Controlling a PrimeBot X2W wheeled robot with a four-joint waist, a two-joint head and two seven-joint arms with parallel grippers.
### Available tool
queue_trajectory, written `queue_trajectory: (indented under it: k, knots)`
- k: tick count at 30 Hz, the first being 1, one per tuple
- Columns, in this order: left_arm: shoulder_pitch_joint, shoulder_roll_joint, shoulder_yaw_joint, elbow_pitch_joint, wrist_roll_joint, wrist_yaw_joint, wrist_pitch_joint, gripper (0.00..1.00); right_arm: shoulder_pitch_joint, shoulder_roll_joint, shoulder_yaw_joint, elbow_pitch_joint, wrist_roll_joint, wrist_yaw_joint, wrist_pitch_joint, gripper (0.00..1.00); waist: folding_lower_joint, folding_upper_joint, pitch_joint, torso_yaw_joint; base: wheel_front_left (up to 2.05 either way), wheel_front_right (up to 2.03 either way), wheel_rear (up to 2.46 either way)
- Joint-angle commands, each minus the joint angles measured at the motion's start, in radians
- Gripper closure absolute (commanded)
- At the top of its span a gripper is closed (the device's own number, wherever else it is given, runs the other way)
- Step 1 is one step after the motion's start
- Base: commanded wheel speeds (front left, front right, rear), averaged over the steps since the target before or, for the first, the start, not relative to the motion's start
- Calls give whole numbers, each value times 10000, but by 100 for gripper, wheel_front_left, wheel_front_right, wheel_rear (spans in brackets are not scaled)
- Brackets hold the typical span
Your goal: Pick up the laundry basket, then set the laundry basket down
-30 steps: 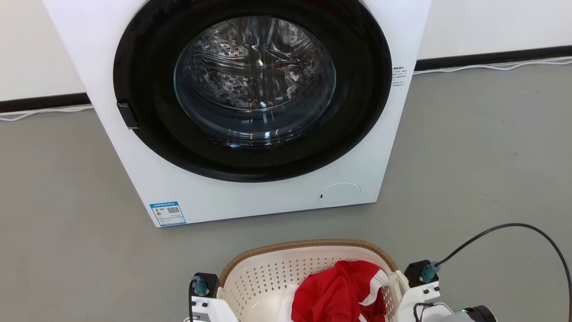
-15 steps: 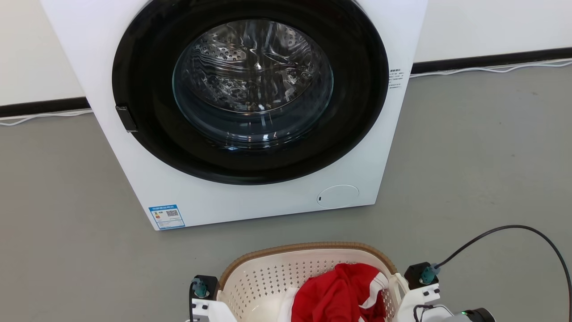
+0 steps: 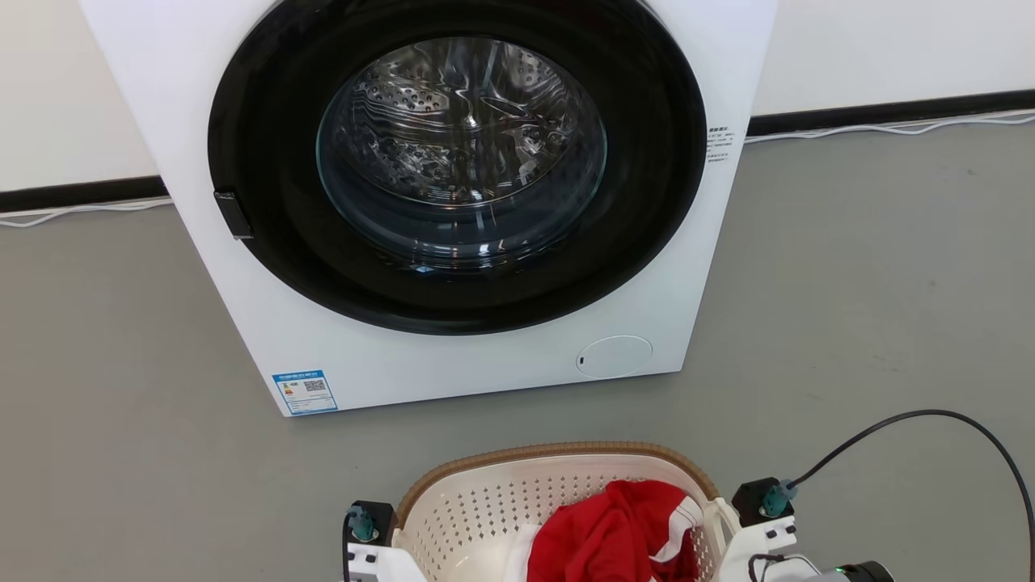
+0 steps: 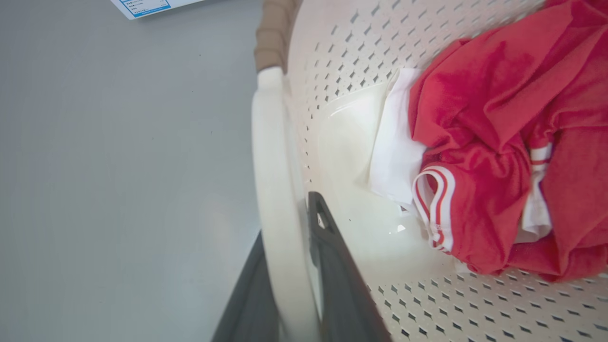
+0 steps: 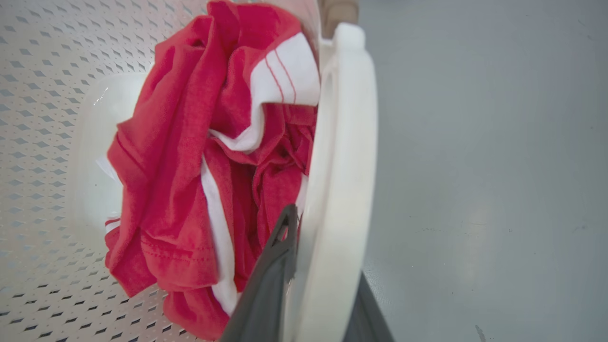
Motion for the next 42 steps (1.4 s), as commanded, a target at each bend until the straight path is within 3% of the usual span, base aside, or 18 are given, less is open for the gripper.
queue_trajectory:
  k: [1, 42]
  knots:
    - [-484, -195, 70, -216, -30, -161, -222, 100, -107, 400, 286, -266, 20, 167, -101, 100, 0, -1, 1, 6, 0, 0, 0]
    - [-636, -195, -552, -124, -521, -133, -305, 100, -167, 400, 692, -104, 491, 167, -262, 100, 0, -1, 215, 56, 0, 0, 0]
